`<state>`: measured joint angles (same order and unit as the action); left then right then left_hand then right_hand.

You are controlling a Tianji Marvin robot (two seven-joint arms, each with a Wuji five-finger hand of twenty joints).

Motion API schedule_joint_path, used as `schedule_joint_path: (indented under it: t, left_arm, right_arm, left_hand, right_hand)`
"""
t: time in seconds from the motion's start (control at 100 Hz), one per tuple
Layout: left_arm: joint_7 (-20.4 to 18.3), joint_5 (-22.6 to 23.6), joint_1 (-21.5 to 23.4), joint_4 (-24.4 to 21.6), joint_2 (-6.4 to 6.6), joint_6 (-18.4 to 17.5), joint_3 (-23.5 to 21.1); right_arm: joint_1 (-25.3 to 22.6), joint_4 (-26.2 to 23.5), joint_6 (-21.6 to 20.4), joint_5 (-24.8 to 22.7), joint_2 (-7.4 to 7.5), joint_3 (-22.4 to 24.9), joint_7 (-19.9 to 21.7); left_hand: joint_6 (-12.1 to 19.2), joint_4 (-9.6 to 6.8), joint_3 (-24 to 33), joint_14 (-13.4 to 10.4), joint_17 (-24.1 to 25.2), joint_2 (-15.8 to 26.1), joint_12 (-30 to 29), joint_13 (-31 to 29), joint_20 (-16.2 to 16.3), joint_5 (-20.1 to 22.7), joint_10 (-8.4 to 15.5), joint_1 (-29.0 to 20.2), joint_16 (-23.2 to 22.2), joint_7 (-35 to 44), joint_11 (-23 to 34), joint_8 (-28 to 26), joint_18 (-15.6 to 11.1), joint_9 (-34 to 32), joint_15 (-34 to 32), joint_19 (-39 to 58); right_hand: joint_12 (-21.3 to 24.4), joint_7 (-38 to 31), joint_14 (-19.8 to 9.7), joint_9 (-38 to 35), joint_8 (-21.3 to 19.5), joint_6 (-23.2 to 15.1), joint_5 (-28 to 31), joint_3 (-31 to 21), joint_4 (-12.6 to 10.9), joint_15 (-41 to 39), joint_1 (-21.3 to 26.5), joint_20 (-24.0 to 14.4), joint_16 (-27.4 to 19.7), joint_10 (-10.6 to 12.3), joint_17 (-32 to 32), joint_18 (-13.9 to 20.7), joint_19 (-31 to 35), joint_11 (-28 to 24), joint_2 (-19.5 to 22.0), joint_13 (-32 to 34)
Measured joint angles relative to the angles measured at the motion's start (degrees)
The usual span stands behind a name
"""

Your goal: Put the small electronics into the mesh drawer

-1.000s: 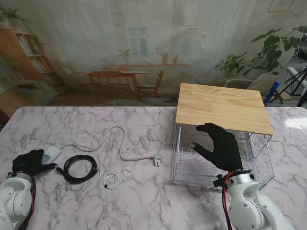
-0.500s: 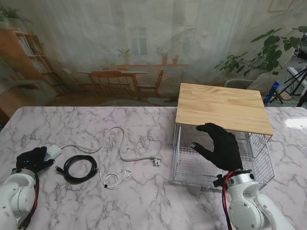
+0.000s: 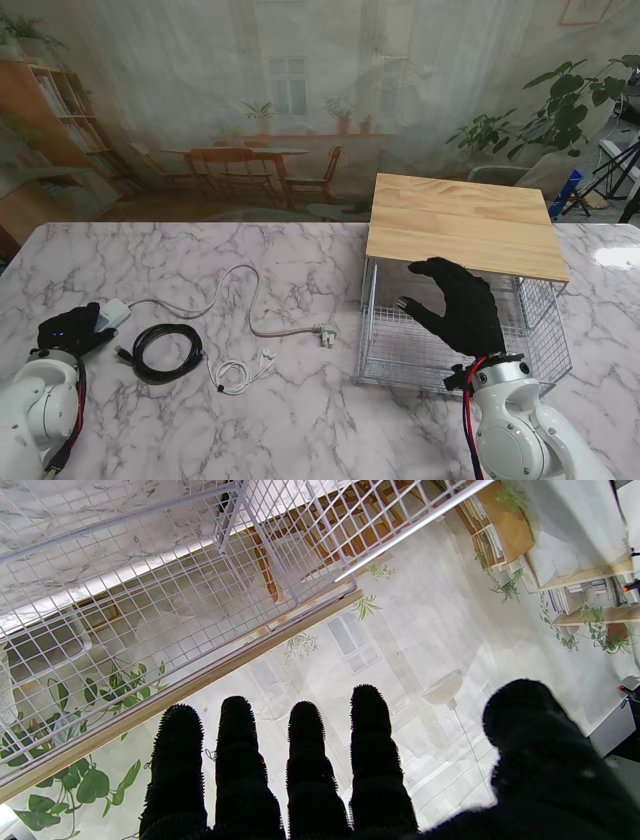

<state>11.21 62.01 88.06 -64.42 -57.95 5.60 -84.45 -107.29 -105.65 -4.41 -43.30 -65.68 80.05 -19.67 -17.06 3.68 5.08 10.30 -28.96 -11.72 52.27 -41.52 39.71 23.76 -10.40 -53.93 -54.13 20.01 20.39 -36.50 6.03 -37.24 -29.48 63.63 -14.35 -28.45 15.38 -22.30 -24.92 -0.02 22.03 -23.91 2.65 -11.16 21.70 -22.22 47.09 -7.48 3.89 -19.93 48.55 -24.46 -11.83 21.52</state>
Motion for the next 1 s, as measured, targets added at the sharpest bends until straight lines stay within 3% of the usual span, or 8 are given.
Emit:
schedule_joint_path:
  t: [0.06,0.22,0.32,0.55,1.0]
  left_arm:
    - [1.0,-0.3,-0.5,0.8,0.02,0.1,0.5]
    - [4.1,-1.9,-1.0,2.9,-0.36,-1.3,0.5]
    - [4.3,-1.7,-0.3,2.5,-0.87,-3.1,-1.3]
    - [3.3,3.9,2.6,-1.0,-0.98,-6.5,-5.6]
    - [3.3,5.4,2.7,-5.8,-0.64,-14.2,-11.3]
  right_arm:
    - [0.0,0.0,0.0,0.0,0.0,0.0,0.0]
    - [0.1,0.0,0.2,0.0,0.0,-0.1,0.0]
    - [0.1,0.0,0.3,0.0,0.0,-0.1,0.0]
    - [0.1,0.0,0.4,0.4,-0.03,-0.1,0.0]
    - [0.2,0.1,0.2,0.6,-0.04,0.0,0.0]
  left_hand:
    - [0.0,2.0,0.0,0.0,-0.4,0.0,1.4,-0.6,0.0,0.0,0.5,0.0,-1.8,0.9,-0.5,-0.7,0.0,-1.0,0.0,0.7]
    - [0.0,1.79,1.4,0.6,-0.6,-0.4,3.0,-0.7,0.0,0.0,0.7,0.0,-3.3,1.0,-3.3,-1.1,0.0,-2.8,0.5,0.7]
    - [0.0,1.64,2.9,1.0,-0.7,-2.9,4.2,-0.7,0.0,0.0,0.7,-0.1,-3.4,2.8,-4.0,-2.0,0.2,-3.6,0.7,0.9]
    - [1.4,1.56,3.1,1.4,-1.3,-11.2,6.4,-1.4,0.0,0.2,0.9,-2.6,-3.3,9.9,-4.0,-5.1,0.6,-5.7,0.7,2.2]
    - [2.0,1.56,3.1,1.6,-2.1,-12.9,7.1,-1.9,0.1,0.9,1.2,-3.1,-3.7,11.0,-4.0,-5.6,0.7,-6.4,0.8,3.6]
  right_hand:
    - [0.0,0.0,0.0,0.0,0.0,0.0,0.0,0.3,0.0,0.0,1.3,0.0,0.0,-0.3,0.0,0.0,-0.1,0.0,0.0,0.0]
    - [0.0,0.0,0.6,0.0,0.0,0.0,0.0,0.4,0.0,0.0,1.5,0.0,-0.1,-0.4,0.0,0.0,-0.1,0.0,0.0,0.0]
    - [0.0,0.0,0.6,0.0,0.0,0.0,0.0,0.4,0.0,0.0,1.5,0.0,-0.1,-0.4,0.0,0.0,-0.1,0.0,0.0,0.0]
    - [0.0,0.0,0.6,0.0,0.0,0.0,0.0,0.4,0.0,0.0,1.5,0.0,-0.2,-0.4,0.0,0.0,-0.2,0.0,0.0,0.0]
    - [0.0,0.0,0.6,0.0,0.0,0.0,0.0,0.4,0.0,0.0,1.5,0.0,-0.7,-0.4,0.0,0.0,-0.3,0.0,0.0,0.0]
